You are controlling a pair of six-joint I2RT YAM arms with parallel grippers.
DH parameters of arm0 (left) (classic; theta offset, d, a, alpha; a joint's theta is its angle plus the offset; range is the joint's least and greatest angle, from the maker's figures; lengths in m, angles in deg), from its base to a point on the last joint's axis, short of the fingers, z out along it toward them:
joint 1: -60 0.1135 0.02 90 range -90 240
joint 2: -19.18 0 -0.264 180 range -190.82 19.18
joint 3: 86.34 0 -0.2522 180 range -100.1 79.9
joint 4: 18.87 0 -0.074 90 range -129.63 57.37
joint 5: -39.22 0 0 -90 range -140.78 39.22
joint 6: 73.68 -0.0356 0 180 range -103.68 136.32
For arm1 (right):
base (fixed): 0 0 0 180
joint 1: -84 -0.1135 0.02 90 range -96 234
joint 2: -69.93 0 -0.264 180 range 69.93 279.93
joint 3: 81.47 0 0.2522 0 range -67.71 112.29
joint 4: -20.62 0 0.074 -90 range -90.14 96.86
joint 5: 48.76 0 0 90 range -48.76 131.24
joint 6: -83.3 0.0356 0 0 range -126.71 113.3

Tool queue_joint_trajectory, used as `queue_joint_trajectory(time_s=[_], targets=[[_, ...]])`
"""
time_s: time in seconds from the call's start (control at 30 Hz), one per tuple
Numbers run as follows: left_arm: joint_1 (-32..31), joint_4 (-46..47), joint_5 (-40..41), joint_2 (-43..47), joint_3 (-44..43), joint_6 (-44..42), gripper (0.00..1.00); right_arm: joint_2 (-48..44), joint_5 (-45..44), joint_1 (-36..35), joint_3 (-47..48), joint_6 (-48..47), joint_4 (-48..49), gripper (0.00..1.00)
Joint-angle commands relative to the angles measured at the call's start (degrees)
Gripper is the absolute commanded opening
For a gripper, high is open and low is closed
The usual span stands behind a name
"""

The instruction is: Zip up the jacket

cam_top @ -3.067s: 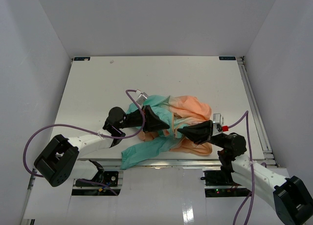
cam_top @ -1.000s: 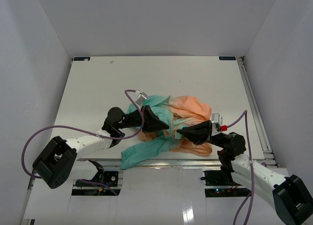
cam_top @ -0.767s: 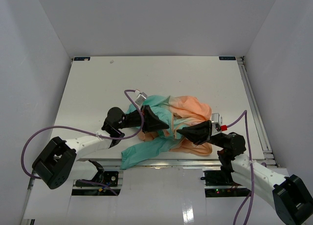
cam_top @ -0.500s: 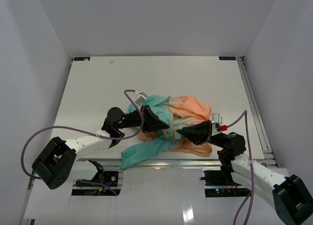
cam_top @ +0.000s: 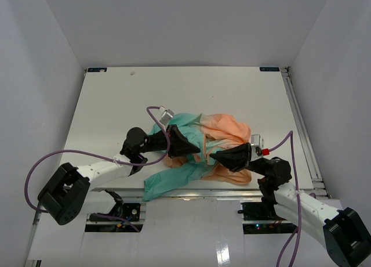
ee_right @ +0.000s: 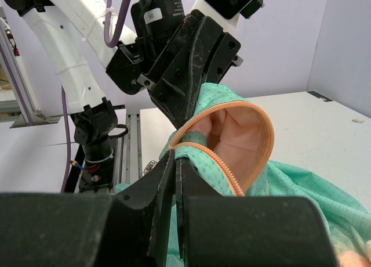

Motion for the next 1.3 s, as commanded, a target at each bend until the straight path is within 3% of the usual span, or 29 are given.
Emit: queue_joint_trajectory(time_s=[0.0, 1.27], targets=[[-0.3, 1.6, -0.7, 2.3, 0.1, 0.0, 0.00, -0.3, -0.6, -0.4, 1.5, -0.8, 5.9, 0.08], [-0.3, 3.4, -1.6, 0.5, 0.2, 0.4, 0.00, -0.2, -0.6, -0.4, 3.5, 0.5, 6.5, 0.08]])
